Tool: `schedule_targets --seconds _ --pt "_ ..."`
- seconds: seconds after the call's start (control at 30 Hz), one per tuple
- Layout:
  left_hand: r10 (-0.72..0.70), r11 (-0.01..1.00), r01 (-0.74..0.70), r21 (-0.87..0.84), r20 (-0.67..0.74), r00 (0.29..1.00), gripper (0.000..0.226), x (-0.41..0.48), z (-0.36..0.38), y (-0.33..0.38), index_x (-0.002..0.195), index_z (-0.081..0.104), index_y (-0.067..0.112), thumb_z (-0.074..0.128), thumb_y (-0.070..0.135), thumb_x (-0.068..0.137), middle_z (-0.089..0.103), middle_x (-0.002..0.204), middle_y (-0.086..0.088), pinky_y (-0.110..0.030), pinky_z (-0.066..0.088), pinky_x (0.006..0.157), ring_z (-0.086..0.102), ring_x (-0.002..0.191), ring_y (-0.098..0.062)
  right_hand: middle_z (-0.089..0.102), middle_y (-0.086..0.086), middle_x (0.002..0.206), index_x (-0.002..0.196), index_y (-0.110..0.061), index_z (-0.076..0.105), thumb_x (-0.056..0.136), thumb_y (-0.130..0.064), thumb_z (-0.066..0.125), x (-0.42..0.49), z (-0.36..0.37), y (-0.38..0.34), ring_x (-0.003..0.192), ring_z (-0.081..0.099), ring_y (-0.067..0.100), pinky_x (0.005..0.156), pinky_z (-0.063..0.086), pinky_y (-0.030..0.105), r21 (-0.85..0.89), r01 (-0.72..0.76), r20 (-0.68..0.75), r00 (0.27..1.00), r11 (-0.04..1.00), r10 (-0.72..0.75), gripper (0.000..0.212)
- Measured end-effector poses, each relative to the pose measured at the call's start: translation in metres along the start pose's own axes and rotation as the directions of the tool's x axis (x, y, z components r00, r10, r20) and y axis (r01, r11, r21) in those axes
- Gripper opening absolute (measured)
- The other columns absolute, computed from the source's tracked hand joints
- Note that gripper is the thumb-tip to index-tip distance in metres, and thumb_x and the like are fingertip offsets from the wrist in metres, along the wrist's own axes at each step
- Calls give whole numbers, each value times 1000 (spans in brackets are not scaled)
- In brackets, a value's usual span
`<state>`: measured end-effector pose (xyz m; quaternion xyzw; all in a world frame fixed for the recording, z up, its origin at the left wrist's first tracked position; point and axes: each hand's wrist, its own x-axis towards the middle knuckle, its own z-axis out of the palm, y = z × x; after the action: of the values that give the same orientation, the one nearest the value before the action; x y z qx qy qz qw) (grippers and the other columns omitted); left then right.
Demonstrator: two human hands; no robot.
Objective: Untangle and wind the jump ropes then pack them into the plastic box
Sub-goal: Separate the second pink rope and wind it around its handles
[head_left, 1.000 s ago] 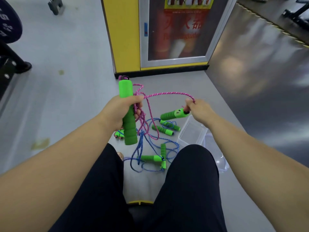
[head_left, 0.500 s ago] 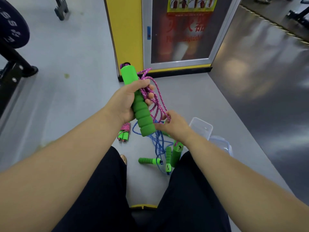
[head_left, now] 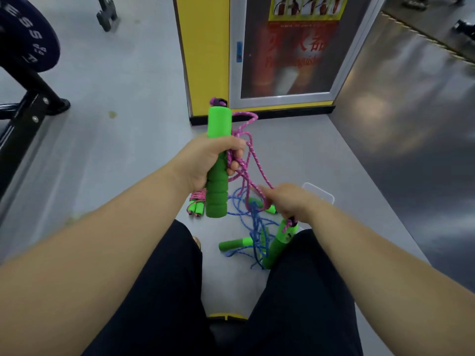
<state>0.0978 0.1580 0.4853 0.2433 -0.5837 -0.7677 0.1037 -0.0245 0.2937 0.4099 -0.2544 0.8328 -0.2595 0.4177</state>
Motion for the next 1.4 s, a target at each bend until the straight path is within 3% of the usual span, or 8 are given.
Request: schedule_targets --seconds 0.23,0.4,0.53,0.67,0.83,1.0,1.27,1.4 --pt "42 999 -42 -8 -22 999 18 3 8 -3 70 53 7 54 2 88 54 55 -1 -17 41 43 47 42 -10 48 2 61 84 -5 69 71 -44 75 9 20 -7 46 20 14 45 19 23 -40 -133 187 973 990 138 42" --pt "32 981 -58 -183 -143 989 15 4 -8 -3 73 53 8 55 5 88 56 54 1 -18 43 43 49 43 -8 56 8 82 84 -10 61 80 -5 60 12 17 10 56 36 14 51 30 25 157 25 -47 999 987 -18 6" --pt "7 938 -52 -343 -132 991 23 4 3 -9 67 53 10 52 5 89 55 54 1 -18 41 42 48 43 -8 52 0 99 104 -12 56 77 -13 70 11 35 22 85 52 17 68 45 30 132 108 -170 982 985 -85 30" --pt "-10 912 -39 -409 -118 993 23 3 12 -12 68 51 10 50 5 90 54 54 2 -17 39 40 47 41 -8 51 2 100 99 -13 52 78 -18 70 7 48 19 88 50 18 74 40 28 36 170 -555 823 985 -122 29" --pt "-18 928 -8 -372 -67 998 23 2 14 -10 67 52 10 51 5 90 54 56 1 -17 40 40 46 41 -8 57 -4 97 96 -22 51 76 -25 70 6 75 9 86 51 11 74 40 24 103 381 -409 858 919 -310 28" --pt "-1 932 -45 -361 -125 992 23 3 9 -5 68 52 10 50 4 89 55 53 2 -17 39 40 46 41 -8 68 3 93 104 -12 58 89 -28 54 20 69 9 79 58 23 69 46 30 -210 166 -336 913 964 -230 22" --pt "-230 934 3 -357 -594 771 25 30 -71 -44 62 43 9 47 -1 84 46 33 3 -12 35 33 42 27 -7 41 -1 50 74 -10 56 90 -16 55 9 14 18 44 40 12 51 39 29 385 251 -361 926 888 -105 17" --pt "-281 928 30 -372 -642 714 26 33 -86 -79 61 41 9 47 -3 84 46 32 2 -11 35 34 42 25 -7 26 -9 39 73 -12 50 96 -15 40 2 -18 10 36 24 7 46 29 23 857 306 -291 952 416 -100 25"
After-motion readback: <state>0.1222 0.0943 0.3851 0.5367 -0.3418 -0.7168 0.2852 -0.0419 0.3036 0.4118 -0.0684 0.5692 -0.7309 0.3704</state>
